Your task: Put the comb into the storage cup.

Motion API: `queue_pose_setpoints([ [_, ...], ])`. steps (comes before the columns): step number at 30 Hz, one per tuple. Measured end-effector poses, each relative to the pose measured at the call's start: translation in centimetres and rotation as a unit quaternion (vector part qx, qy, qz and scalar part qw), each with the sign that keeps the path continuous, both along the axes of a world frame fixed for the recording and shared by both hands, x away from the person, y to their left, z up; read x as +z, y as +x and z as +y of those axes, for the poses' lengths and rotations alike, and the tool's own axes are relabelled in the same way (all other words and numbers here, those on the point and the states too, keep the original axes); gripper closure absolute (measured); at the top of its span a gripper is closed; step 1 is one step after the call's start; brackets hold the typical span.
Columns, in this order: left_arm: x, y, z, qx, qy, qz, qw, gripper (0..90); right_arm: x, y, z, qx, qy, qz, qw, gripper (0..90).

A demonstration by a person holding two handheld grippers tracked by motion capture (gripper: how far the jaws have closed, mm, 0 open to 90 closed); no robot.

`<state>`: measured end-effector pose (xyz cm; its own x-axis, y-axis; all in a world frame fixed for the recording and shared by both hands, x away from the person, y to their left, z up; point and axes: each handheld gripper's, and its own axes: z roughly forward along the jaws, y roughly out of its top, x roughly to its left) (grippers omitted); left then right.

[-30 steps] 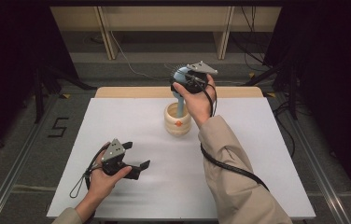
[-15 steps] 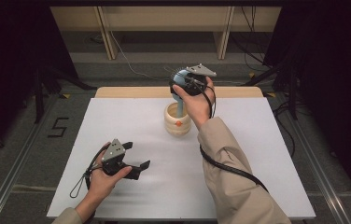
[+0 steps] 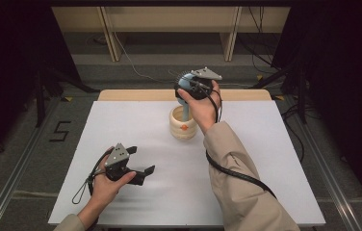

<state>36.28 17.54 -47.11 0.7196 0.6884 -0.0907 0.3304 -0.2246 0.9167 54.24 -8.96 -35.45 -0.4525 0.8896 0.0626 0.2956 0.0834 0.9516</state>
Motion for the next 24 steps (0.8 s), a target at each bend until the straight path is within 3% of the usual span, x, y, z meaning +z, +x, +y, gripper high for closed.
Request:
queue_pose_setpoints([
  [24, 0.0, 0.0, 0.0, 0.0, 0.001, 0.001, 1.0, 0.0, -1.1, 0.1, 0.2, 0.0, -0.007, 0.01, 0.9999, 20.2],
])
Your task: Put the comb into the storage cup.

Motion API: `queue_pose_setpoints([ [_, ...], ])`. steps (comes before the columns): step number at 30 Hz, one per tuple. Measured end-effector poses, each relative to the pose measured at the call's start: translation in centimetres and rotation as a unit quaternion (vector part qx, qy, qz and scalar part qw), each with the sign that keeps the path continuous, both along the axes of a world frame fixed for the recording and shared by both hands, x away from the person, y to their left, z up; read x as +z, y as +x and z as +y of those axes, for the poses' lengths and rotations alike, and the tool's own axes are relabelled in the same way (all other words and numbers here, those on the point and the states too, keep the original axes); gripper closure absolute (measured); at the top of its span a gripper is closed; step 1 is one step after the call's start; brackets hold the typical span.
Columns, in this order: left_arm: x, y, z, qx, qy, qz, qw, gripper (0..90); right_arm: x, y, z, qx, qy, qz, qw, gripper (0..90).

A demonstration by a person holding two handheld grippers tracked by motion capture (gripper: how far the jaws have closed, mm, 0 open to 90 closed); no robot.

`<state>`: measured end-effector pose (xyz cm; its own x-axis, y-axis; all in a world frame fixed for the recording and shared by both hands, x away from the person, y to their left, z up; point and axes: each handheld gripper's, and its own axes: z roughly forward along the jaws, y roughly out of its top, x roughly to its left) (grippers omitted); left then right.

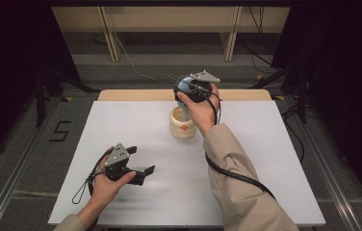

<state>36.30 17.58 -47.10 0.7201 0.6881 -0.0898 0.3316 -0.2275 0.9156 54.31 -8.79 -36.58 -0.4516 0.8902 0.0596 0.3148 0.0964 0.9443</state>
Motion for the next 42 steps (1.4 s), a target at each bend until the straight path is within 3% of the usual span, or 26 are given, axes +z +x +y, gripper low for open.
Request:
queue_pose_setpoints([
  [26, 0.0, 0.0, 0.0, 0.001, -0.001, -0.001, 1.0, 0.0, -0.8, 0.0, 0.1, -0.002, -0.009, 0.001, 1.0, 20.1],
  [42, 0.0, 0.0, 0.0, -0.001, -0.001, 0.0, 1.0, 0.0, -1.1, 1.5, 0.3, 0.009, -0.001, -0.003, 1.0, 19.6],
])
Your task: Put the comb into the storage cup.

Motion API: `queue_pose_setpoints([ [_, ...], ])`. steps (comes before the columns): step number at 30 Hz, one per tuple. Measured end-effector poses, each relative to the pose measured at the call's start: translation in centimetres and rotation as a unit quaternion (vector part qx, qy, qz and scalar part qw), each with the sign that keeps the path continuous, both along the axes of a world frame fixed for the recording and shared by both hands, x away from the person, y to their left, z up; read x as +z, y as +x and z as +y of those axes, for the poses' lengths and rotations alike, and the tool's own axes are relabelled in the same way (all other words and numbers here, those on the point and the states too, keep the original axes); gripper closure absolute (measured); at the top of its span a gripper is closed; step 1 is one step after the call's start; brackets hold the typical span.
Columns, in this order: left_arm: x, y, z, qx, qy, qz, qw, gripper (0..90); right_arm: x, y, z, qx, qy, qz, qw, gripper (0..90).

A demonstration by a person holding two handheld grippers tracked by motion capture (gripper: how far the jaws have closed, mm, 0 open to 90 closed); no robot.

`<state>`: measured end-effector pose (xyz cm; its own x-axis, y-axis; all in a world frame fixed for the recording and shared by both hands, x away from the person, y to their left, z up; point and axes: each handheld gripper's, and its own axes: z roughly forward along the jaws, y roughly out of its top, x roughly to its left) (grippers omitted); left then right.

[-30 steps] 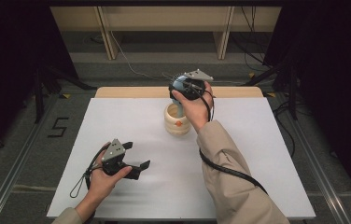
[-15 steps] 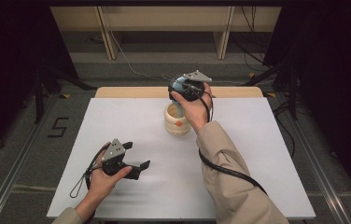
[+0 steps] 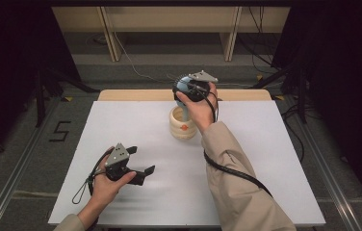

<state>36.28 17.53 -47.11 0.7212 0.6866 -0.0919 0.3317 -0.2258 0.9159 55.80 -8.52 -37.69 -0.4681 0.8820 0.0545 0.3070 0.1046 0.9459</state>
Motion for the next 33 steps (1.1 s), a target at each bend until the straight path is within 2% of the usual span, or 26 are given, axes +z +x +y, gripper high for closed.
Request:
queue_pose_setpoints([
  [12, 0.0, 0.0, 0.0, 0.001, 0.0, -0.002, 1.0, 0.0, -0.1, 0.9, 0.5, -0.011, -0.001, 0.004, 0.9999, 19.4],
  [21, 0.0, 0.0, 0.0, 0.0, 0.0, -0.002, 1.0, 0.0, -0.1, 1.2, 0.9, -0.017, -0.009, 0.002, 0.9998, 19.1],
  [33, -0.1, 0.1, 0.1, 0.0, 0.001, 0.0, 1.0, 0.0, -0.1, 1.4, 0.9, -0.028, -0.022, 0.011, 0.9993, 15.8],
])
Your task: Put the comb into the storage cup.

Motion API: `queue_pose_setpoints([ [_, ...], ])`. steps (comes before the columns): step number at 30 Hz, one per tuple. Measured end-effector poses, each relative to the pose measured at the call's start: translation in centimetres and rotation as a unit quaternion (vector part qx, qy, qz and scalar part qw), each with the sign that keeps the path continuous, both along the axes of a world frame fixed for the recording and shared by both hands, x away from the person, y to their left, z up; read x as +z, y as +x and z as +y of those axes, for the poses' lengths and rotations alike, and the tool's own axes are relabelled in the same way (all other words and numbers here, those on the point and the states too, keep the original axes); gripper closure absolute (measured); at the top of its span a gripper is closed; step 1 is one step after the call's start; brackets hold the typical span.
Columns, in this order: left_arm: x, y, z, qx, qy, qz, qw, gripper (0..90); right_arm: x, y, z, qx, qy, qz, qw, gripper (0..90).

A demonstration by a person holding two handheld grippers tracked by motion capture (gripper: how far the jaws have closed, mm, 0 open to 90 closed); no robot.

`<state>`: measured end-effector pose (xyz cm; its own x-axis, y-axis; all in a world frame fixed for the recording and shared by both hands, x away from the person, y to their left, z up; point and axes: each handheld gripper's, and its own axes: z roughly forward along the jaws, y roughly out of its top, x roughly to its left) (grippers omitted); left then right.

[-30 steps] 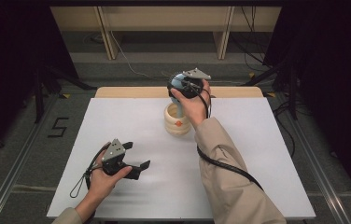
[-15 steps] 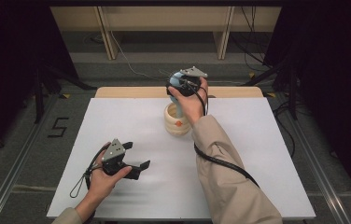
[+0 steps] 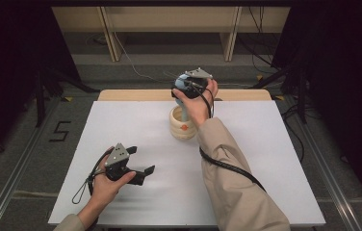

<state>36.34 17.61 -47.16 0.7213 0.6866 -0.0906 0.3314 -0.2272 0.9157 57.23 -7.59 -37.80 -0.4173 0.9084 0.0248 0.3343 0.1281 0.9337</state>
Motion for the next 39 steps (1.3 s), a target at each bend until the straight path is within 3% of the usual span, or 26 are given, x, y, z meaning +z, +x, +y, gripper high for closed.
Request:
queue_pose_setpoints([
  [19, 0.0, 0.0, 0.0, 0.0, -0.001, 0.001, 1.0, 0.0, -0.1, -0.6, -0.4, -0.001, -0.007, 0.0, 1.0, 9.8],
  [23, 0.0, 0.0, 0.1, 0.001, -0.003, 0.001, 1.0, 0.0, 0.3, -1.8, -0.8, 0.009, -0.013, -0.012, 0.9998, 5.1],
  [30, 0.1, 0.0, 0.1, 0.003, -0.003, 0.0, 1.0, 0.0, 0.9, -4.2, -2.3, 0.041, -0.019, -0.013, 0.9989, 3.4],
  [39, 0.0, 0.0, 0.1, 0.005, -0.003, 0.0, 1.0, 0.0, 0.1, -6.8, -5.2, 0.057, -0.026, -0.004, 0.998, 3.0],
])
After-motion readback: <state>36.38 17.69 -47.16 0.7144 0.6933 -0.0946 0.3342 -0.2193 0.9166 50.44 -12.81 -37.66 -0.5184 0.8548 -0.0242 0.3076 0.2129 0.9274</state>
